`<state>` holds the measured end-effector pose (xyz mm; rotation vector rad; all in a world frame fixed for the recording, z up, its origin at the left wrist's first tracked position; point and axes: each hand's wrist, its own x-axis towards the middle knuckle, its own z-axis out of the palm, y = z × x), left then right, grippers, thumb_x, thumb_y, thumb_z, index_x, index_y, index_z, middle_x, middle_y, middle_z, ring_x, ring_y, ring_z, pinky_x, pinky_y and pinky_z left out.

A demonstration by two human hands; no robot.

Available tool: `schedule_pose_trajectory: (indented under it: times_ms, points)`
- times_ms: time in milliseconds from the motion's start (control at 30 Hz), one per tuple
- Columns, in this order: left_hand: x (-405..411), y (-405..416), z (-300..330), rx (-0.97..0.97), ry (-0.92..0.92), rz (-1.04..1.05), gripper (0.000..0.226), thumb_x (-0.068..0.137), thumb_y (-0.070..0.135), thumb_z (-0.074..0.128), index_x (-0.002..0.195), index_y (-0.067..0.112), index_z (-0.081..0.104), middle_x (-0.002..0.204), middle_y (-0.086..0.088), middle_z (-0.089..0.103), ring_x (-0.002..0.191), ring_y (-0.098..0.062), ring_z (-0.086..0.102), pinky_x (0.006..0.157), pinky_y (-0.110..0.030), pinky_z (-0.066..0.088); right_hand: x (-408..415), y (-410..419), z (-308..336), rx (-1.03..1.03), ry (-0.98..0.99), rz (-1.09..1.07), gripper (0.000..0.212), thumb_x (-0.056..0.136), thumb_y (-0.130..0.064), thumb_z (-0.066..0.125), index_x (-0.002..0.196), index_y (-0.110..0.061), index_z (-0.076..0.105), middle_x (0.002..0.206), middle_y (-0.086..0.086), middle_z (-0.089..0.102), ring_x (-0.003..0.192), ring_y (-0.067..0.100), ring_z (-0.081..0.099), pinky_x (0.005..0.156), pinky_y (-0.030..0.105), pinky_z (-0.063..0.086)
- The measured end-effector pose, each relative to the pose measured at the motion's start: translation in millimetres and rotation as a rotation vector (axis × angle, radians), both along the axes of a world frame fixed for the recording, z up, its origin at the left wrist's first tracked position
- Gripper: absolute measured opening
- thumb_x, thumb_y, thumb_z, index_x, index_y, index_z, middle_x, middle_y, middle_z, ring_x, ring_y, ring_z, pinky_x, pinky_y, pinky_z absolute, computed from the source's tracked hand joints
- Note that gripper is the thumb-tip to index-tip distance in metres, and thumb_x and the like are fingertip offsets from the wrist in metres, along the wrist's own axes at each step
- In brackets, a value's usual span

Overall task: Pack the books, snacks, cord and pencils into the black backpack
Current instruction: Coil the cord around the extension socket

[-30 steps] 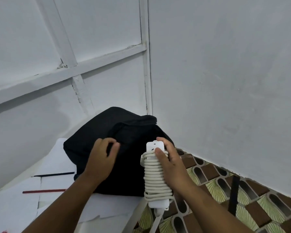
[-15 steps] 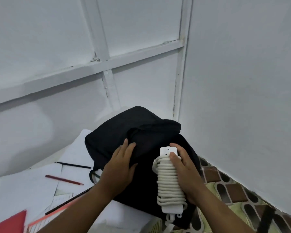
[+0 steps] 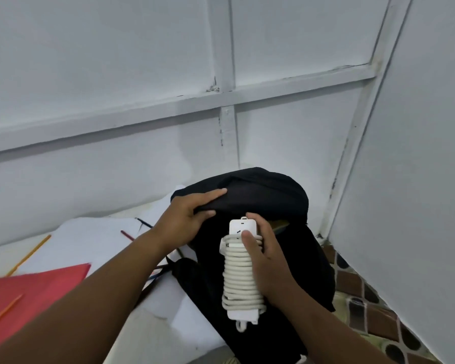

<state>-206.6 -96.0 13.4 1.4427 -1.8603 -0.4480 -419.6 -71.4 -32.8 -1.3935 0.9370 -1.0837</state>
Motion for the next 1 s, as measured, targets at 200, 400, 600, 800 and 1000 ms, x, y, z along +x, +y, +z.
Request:
schedule_pose_trajectory:
  times_ms: [200, 400, 600, 800, 1000]
  points:
    - [-6, 8, -4, 0.056, 0.136, 0.079, 0.055, 0.094, 0.000, 0.063, 0.128, 0.042, 0.060, 0.132, 0.013, 0.063, 0.122, 0.010, 0.054, 0.108, -0.012, 0.038, 18, -8, -34, 0.305, 0.131, 0.117, 0.037, 0.099, -0.047, 0.049, 0.132, -0.037, 0.034, 0.111, -0.005, 0.063, 0.093, 0.008, 0.066, 0.071, 0.021, 0.053]
    - [-7, 15, -18, 0.027, 0.166, 0.051, 0.054, 0.093, -0.003, 0.063, 0.132, 0.033, 0.061, 0.132, 0.017, 0.061, 0.126, 0.008, 0.053, 0.104, -0.007, 0.036, 36, -34, -41, 0.312, 0.253, 0.137, 0.042, 0.094, -0.049, 0.059, 0.119, -0.020, 0.041, 0.105, -0.001, 0.063, 0.096, 0.013, 0.063, 0.084, 0.029, 0.053]
    - [-1, 12, -20, 0.038, 0.184, 0.049, 0.055, 0.092, -0.003, 0.064, 0.131, 0.036, 0.062, 0.131, 0.020, 0.061, 0.125, 0.009, 0.052, 0.106, -0.009, 0.036, 33, -44, -60, -0.051, 0.470, -0.230, 0.037, 0.081, -0.060, 0.069, 0.083, -0.023, 0.067, 0.072, -0.008, 0.069, 0.072, 0.004, 0.065, 0.070, 0.028, 0.053]
    - [-1, 8, -24, 0.031, 0.216, 0.041, 0.057, 0.092, -0.003, 0.064, 0.127, 0.043, 0.061, 0.132, 0.019, 0.061, 0.126, 0.008, 0.052, 0.106, -0.009, 0.036, 19, -22, -68, -0.073, 0.392, -0.096, 0.036, 0.074, -0.054, 0.077, 0.096, -0.028, 0.066, 0.099, -0.012, 0.064, 0.085, 0.003, 0.062, 0.081, 0.029, 0.053]
    - [-8, 5, -28, 0.024, 0.228, 0.011, 0.055, 0.092, -0.003, 0.064, 0.129, 0.038, 0.061, 0.131, 0.021, 0.060, 0.125, 0.010, 0.052, 0.105, -0.007, 0.036, 24, -3, -81, -0.116, 0.511, 0.107, 0.096, 0.068, -0.042, 0.073, 0.150, -0.039, 0.023, 0.142, -0.010, 0.029, 0.119, 0.009, 0.050, 0.098, 0.029, 0.050]
